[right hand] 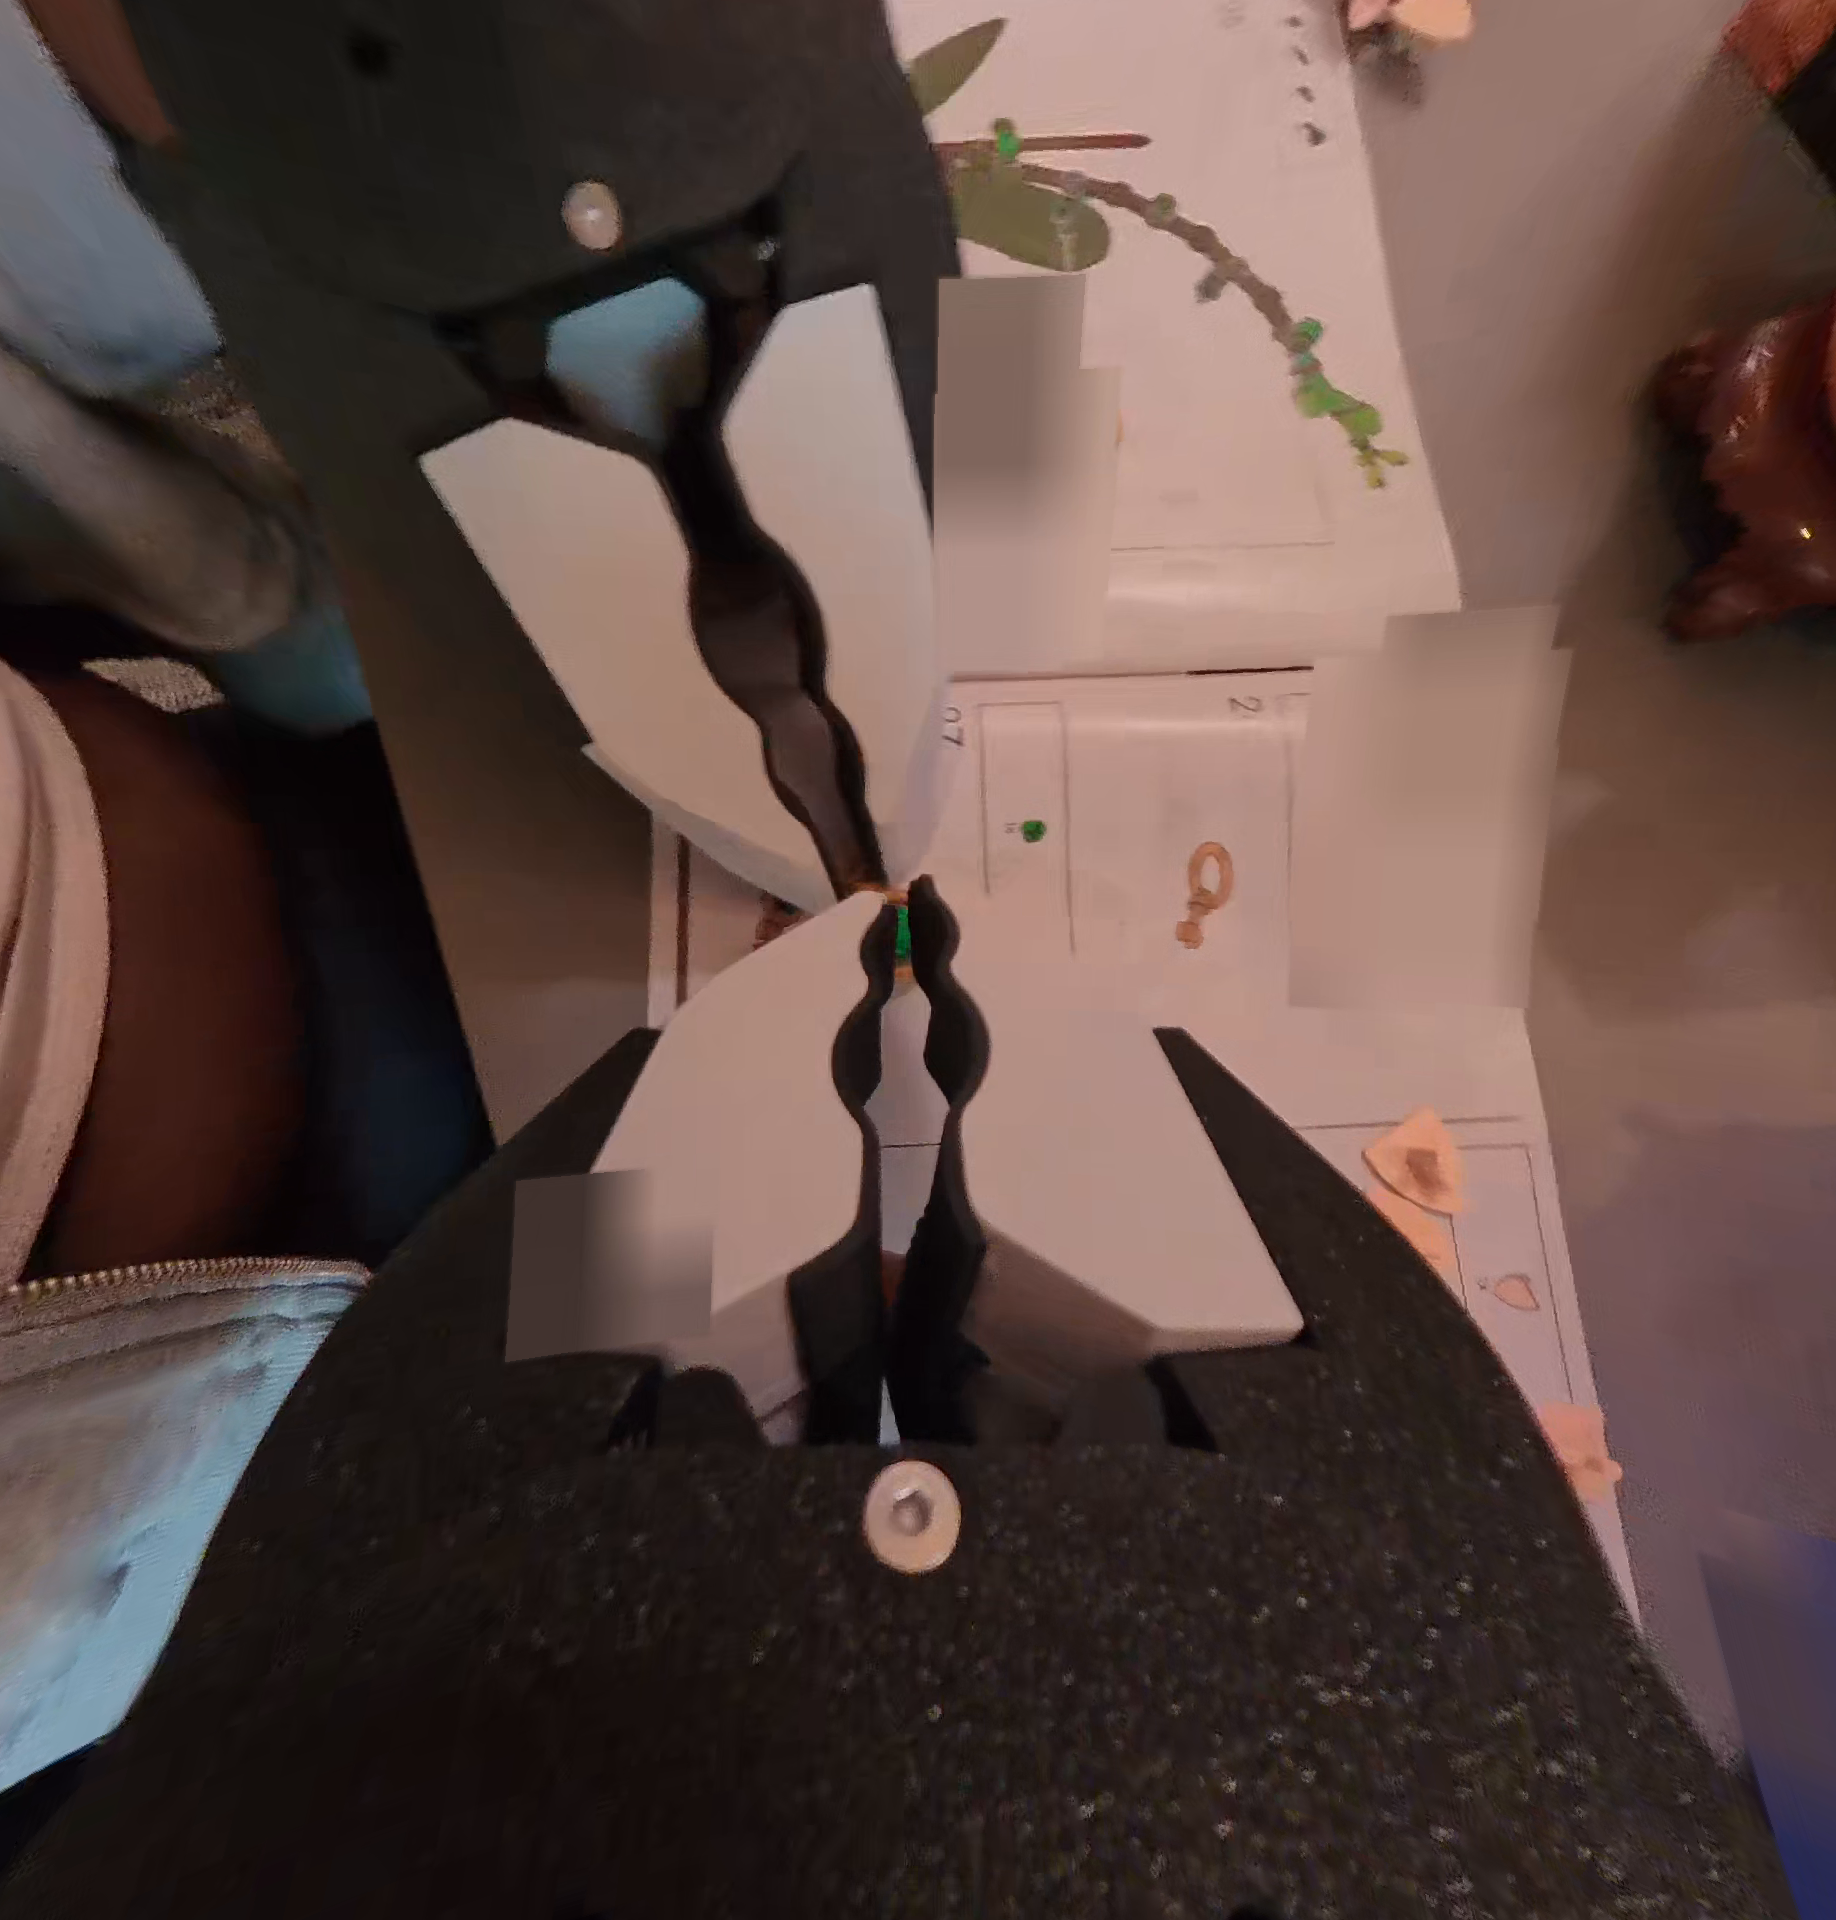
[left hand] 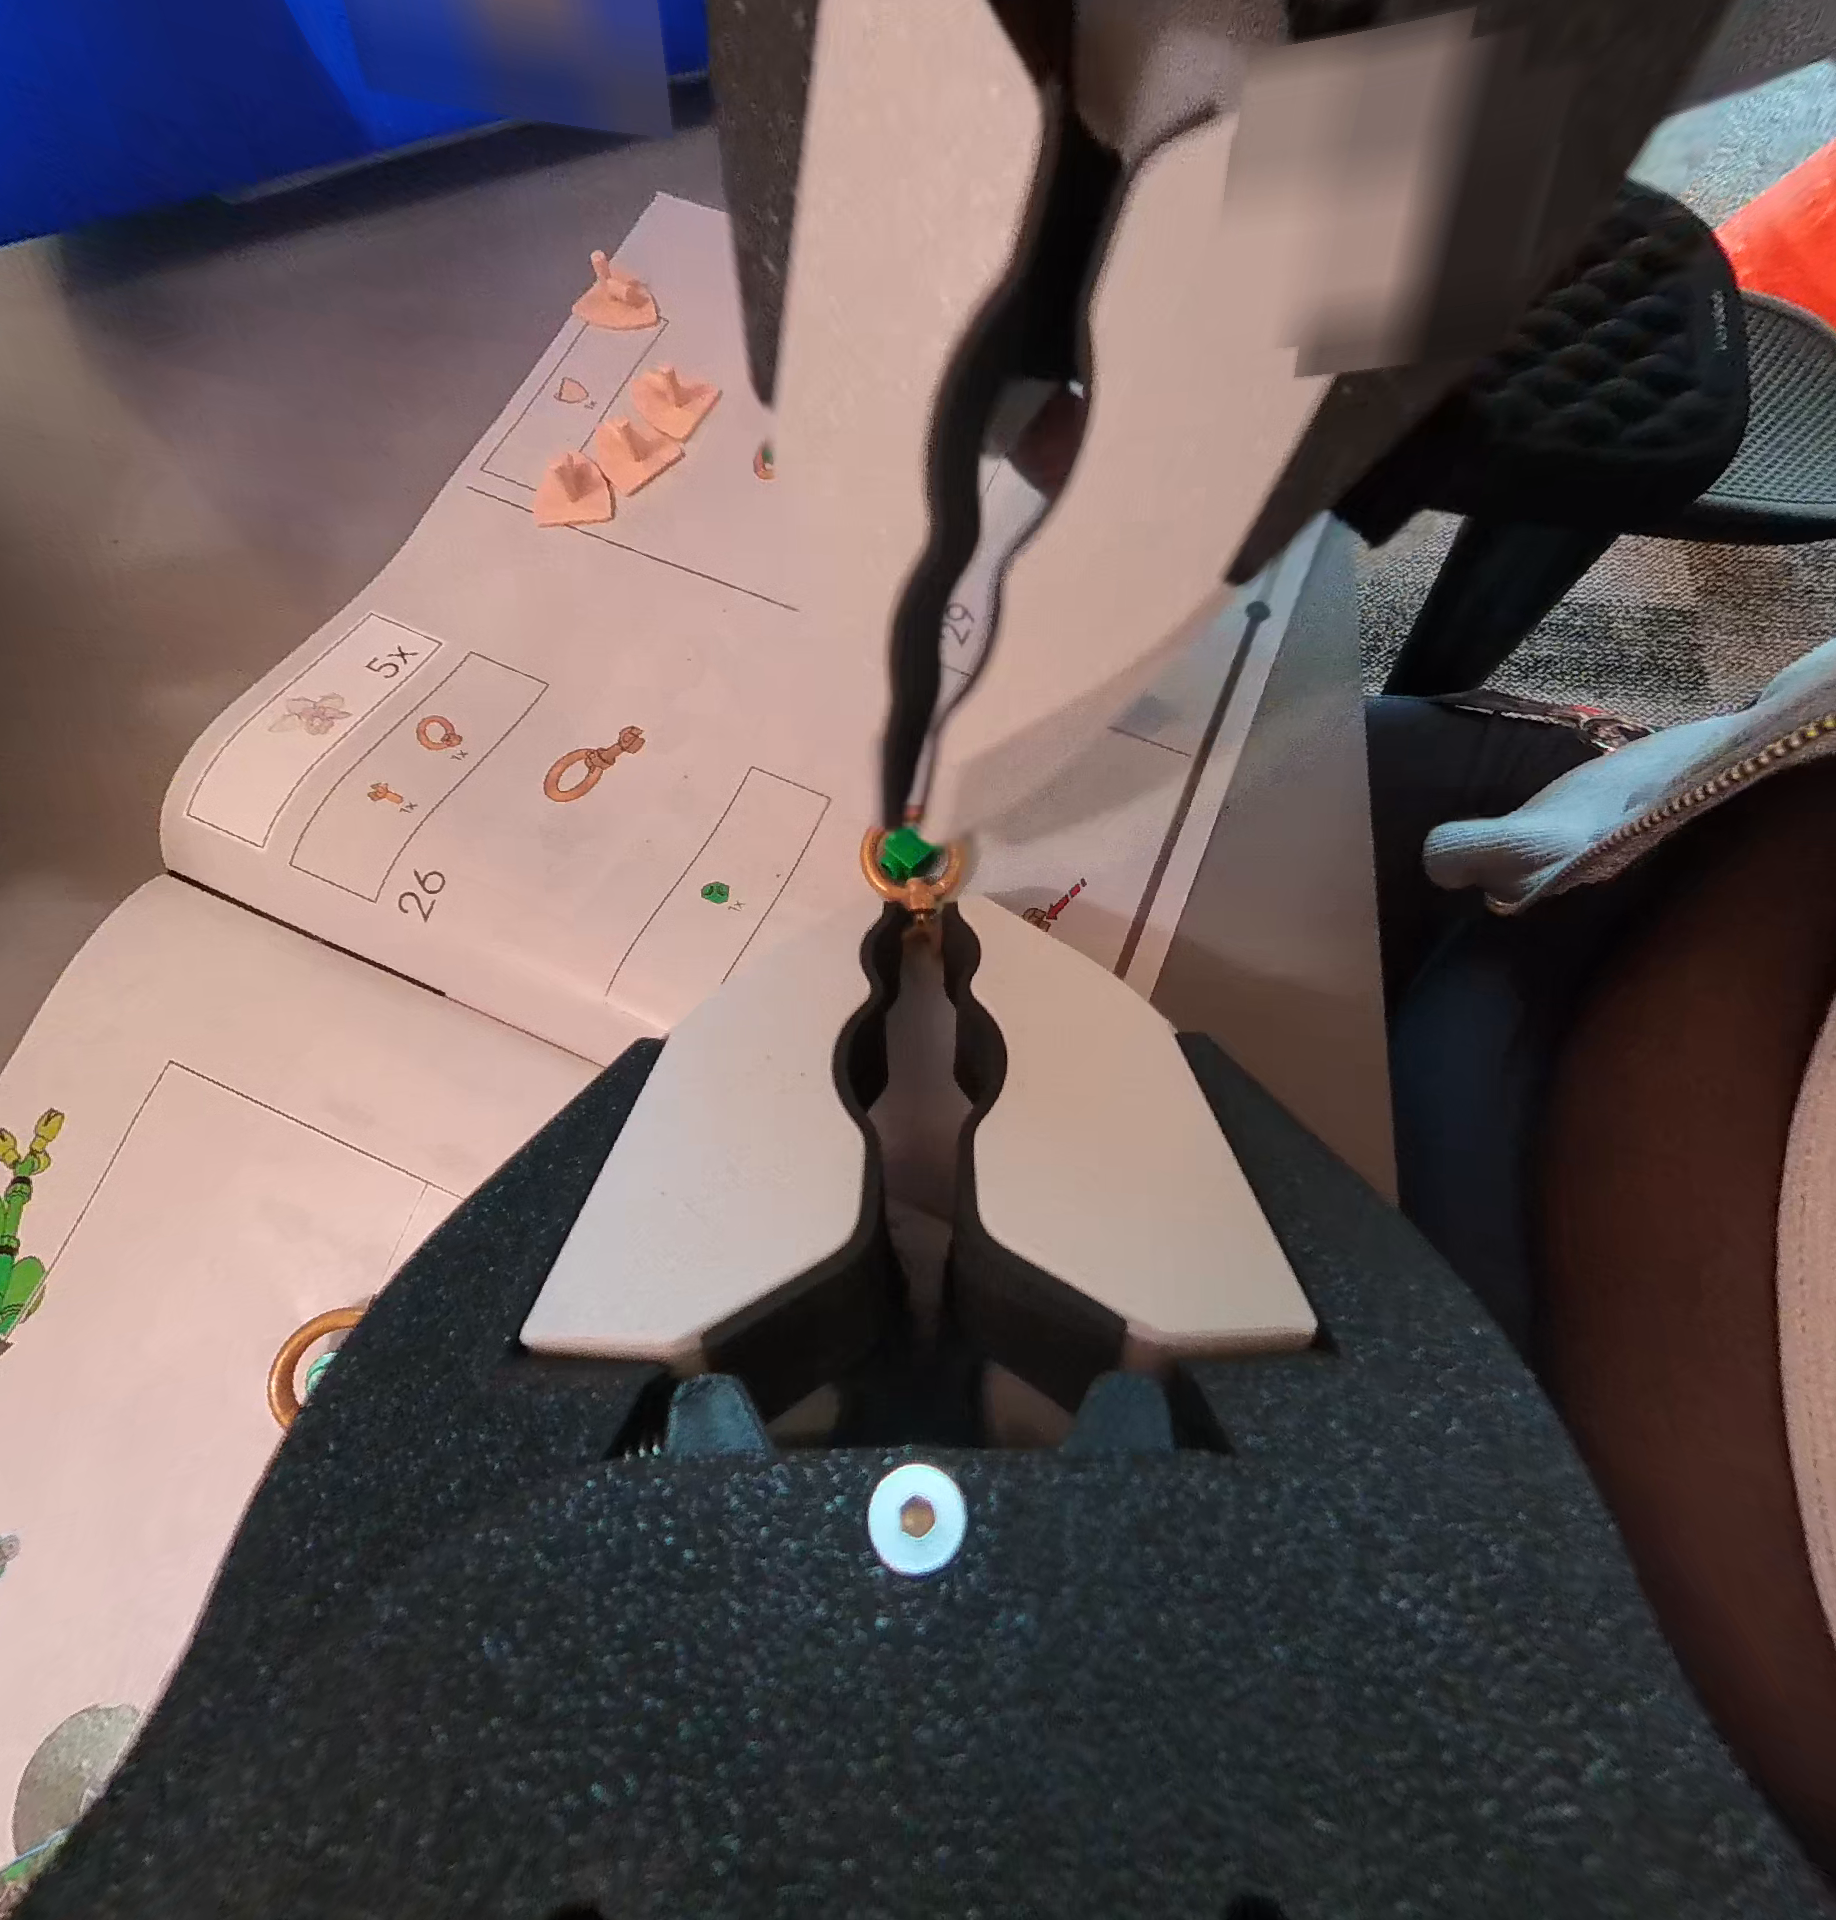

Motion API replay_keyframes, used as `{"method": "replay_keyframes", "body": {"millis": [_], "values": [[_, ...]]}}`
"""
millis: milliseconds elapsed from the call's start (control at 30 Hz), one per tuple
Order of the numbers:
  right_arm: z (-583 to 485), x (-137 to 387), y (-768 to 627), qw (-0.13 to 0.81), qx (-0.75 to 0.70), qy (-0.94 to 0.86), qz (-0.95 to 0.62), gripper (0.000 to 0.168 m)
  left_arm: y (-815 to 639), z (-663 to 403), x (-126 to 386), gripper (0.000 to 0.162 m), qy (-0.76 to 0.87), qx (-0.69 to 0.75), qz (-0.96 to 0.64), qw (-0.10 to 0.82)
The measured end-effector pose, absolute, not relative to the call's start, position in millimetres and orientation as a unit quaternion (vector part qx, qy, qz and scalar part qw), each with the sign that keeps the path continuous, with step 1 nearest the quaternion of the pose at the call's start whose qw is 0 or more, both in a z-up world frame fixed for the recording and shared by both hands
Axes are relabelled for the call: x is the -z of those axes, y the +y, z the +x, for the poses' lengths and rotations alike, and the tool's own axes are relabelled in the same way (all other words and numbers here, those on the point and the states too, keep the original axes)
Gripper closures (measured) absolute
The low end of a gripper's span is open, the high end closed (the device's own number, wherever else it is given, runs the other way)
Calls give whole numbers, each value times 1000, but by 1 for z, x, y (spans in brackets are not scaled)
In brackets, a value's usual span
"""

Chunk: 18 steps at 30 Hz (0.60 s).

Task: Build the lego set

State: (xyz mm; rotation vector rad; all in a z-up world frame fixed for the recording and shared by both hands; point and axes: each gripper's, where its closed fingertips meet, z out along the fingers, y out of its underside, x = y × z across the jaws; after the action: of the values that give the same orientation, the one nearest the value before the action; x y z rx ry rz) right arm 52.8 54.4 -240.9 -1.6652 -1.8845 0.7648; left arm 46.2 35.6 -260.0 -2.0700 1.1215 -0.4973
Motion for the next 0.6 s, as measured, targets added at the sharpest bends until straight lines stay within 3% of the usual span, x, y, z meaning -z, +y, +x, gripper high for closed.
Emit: {"method": "replay_keyframes", "body": {"millis": [267,600], "values": [[56,256,53,219,-264,-690,-638,166,36,46,260,155,431,195,-805,358],[52,250,42,320,-204,-763,-523,166,35,46,260,155,424,204,-809,353]]}}
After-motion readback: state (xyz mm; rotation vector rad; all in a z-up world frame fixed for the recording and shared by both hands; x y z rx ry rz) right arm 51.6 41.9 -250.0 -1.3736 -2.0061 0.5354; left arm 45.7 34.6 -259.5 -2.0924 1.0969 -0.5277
